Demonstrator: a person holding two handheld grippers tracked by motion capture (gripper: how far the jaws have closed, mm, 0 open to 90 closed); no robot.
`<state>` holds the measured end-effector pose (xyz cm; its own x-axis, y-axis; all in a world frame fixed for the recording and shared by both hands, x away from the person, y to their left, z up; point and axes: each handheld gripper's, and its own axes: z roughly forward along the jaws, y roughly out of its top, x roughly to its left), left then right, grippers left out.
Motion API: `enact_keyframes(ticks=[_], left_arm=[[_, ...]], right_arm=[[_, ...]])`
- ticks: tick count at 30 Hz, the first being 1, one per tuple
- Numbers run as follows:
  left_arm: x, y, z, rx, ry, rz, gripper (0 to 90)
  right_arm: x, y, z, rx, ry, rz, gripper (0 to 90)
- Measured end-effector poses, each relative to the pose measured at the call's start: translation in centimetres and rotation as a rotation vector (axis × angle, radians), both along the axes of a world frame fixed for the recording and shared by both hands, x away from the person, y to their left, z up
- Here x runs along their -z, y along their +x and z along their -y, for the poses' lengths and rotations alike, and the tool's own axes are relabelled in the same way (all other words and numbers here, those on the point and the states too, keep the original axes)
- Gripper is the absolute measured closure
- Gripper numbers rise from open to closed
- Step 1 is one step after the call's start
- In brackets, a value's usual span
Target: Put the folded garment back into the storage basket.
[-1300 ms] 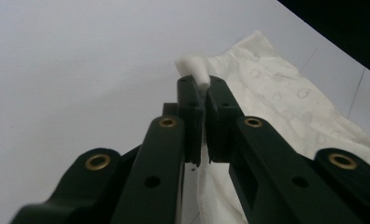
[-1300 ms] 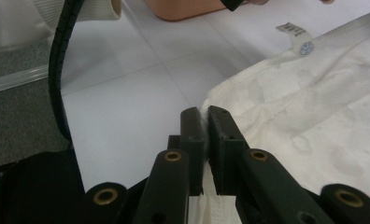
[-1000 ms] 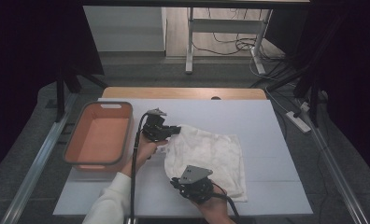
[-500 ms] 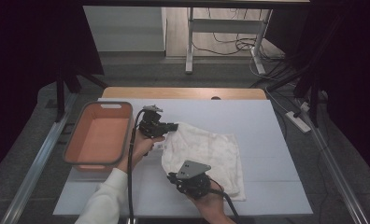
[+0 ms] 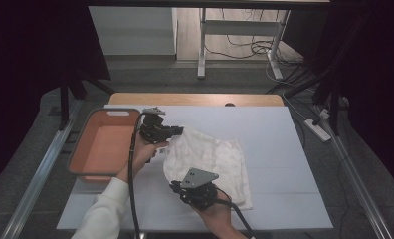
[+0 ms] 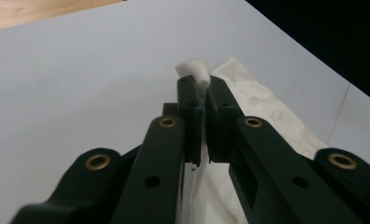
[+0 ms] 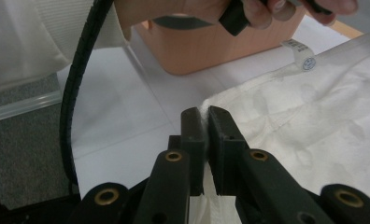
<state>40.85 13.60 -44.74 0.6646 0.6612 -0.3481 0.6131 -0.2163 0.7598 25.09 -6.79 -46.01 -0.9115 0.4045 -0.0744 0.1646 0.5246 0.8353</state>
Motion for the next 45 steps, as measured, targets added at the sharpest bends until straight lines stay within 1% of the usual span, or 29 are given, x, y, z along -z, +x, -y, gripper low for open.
enact_keyframes(ticks=[1,3,5,7,11,13,15,18,19,20,22,24,25,26,27,28,30,33,39,41,42,45], left_arm=[[0.2,0.1,-0.1,0.000,-0.007,-0.008,85.2],[0.3,0.1,-0.2,-0.003,-0.006,-0.011,85.2],[0.2,0.1,-0.3,-0.007,-0.004,-0.007,85.2],[-0.3,0.0,-0.5,-0.008,-0.003,-0.001,85.2],[-1.6,-0.2,-1.2,-0.018,-0.012,0.020,85.2],[-1.8,-0.3,-1.4,-0.018,-0.004,0.022,85.2],[-1.5,-0.3,-1.6,-0.018,-0.004,0.014,85.1],[-0.8,-0.3,-1.7,-0.029,-0.004,0.000,85.1],[-0.8,-0.3,-1.7,-0.029,-0.004,0.000,85.2],[-0.4,-0.4,-1.9,-0.036,-0.006,-0.004,85.2],[-0.5,-0.4,-2.0,-0.039,-0.004,-0.004,85.2],[-1.2,-0.6,-2.7,-0.050,-0.009,0.010,85.1],[-1.2,-0.6,-2.7,-0.050,-0.009,0.010,85.2],[-2.0,-0.8,-3.2,-0.057,-0.017,0.023,85.2],[-2.4,-0.8,-3.3,-0.062,-0.018,0.029,85.2],[-2.5,-0.9,-3.3,-0.061,-0.016,0.033,85.1],[-2.6,-0.9,-3.4,-0.061,-0.011,0.035,85.1],[-2.0,-1.0,-3.0,-0.056,-0.009,0.023,85.1],[-0.7,-0.8,-2.6,-0.060,-0.004,0.000,85.0],[-0.5,-0.8,-2.5,-0.061,-0.002,-0.003,84.9],[-0.5,-0.8,-2.5,-0.061,-0.002,-0.003,84.9],[-0.3,-0.6,-2.0,-0.062,0.000,-0.008,84.9]], right_arm=[[0.1,0.0,-0.1,0.001,-0.006,0.001,84.9],[0.2,0.0,-0.1,0.001,-0.008,0.000,84.9],[0.1,0.1,-0.3,0.000,-0.007,-0.001,85.0],[-0.2,0.2,-0.6,-0.003,0.003,0.002,85.0],[-1.3,0.3,-1.3,-0.013,0.027,0.022,85.0],[-1.6,0.3,-1.3,-0.014,0.031,0.029,85.0],[-1.6,0.3,-1.2,-0.009,0.034,0.029,85.0],[-1.2,0.4,-1.0,-0.003,0.028,0.022,85.0],[-1.2,0.4,-1.0,-0.004,0.026,0.018,85.0],[-1.1,0.4,-1.2,-0.010,0.023,0.017,85.0],[-1.2,0.3,-1.6,-0.018,0.029,0.021,85.0],[-1.5,0.2,-2.1,-0.030,0.036,0.027,85.0],[-1.7,0.2,-2.3,-0.036,0.042,0.027,85.0],[-1.9,0.2,-2.5,-0.039,0.046,0.033,85.0],[-2.0,0.2,-2.5,-0.041,0.045,0.039,85.0],[-2.2,0.2,-2.5,-0.040,0.047,0.048,85.0],[-2.2,0.3,-2.5,-0.038,0.050,0.049,85.0],[-2.2,0.4,-1.9,-0.022,0.050,0.044,85.0],[-1.5,0.4,-0.3,0.003,0.031,0.039,84.9],[-1.3,0.5,0.3,0.015,0.025,0.035,84.8],[-1.3,0.5,0.3,0.015,0.025,0.035,84.8],[-1.0,0.5,1.1,0.031,0.017,0.029,84.8]])
